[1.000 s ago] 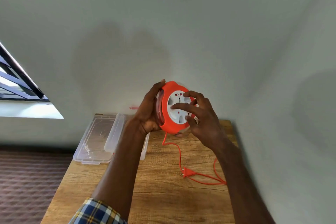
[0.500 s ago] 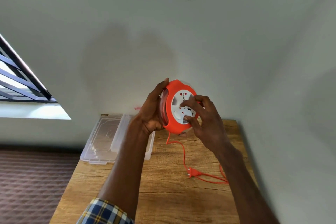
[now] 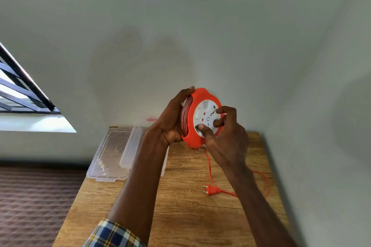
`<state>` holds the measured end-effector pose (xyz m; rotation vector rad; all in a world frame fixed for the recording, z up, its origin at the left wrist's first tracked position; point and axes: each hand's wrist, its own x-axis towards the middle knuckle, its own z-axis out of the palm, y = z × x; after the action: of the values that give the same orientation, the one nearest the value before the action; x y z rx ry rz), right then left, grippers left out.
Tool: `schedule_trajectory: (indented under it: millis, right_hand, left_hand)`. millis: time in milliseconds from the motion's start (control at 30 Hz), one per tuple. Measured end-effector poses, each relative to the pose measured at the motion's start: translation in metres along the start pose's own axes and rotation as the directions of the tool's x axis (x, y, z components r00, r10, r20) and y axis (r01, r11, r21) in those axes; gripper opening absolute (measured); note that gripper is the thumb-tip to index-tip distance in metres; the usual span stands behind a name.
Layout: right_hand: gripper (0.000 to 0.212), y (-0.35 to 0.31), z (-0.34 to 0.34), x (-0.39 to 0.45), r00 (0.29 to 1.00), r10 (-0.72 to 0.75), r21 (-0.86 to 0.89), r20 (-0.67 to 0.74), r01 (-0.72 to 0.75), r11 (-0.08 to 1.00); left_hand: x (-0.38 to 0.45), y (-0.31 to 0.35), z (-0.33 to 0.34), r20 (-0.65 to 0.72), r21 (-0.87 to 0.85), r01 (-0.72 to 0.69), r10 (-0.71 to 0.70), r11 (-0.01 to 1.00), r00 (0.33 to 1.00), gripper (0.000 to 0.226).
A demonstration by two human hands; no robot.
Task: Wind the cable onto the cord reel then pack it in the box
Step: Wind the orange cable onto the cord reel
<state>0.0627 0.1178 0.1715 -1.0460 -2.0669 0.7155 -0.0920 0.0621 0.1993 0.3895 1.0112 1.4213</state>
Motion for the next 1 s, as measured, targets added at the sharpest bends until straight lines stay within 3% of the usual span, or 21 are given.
schedule_trajectory:
  millis: [200, 367, 467, 633, 1000]
  right_hand:
    - [0.033, -0.018, 0.014, -0.002, 0.974, 0.221, 0.095, -0.047, -0.216, 0.972]
    - [0.016, -0.006, 0.003, 0.004, 0.985, -0.167, -0.064, -0.054, 0.163, 0.984]
    - [0.031, 0.008, -0.004, 0.013, 0.942, -0.327, -0.061, 0.076, 0.332, 0.941]
    - [0.060, 0.020, -0.017, 0.020, 0.908, -0.346, -0.122, 0.237, 0.381, 0.917]
    - [0.059, 0.013, -0.007, 0.008, 0.963, -0.253, -0.178, 0.091, 0.266, 0.947]
  left_hand:
    - [-0.001, -0.007, 0.008, -0.041, 0.045, -0.018, 0.020, 0.999, 0.999, 0.073]
    - [-0.002, -0.006, 0.007, -0.006, 0.036, -0.007, 0.008, 0.999, 1.000, 0.074]
    - [-0.003, -0.002, 0.004, 0.008, 0.038, 0.011, -0.012, 0.999, 1.000, 0.076]
    - [-0.007, 0.001, -0.002, 0.031, 0.012, 0.042, -0.042, 0.999, 0.999, 0.073]
    - [-0.009, 0.003, 0.005, -0.025, 0.054, 0.007, -0.006, 0.999, 1.000, 0.075]
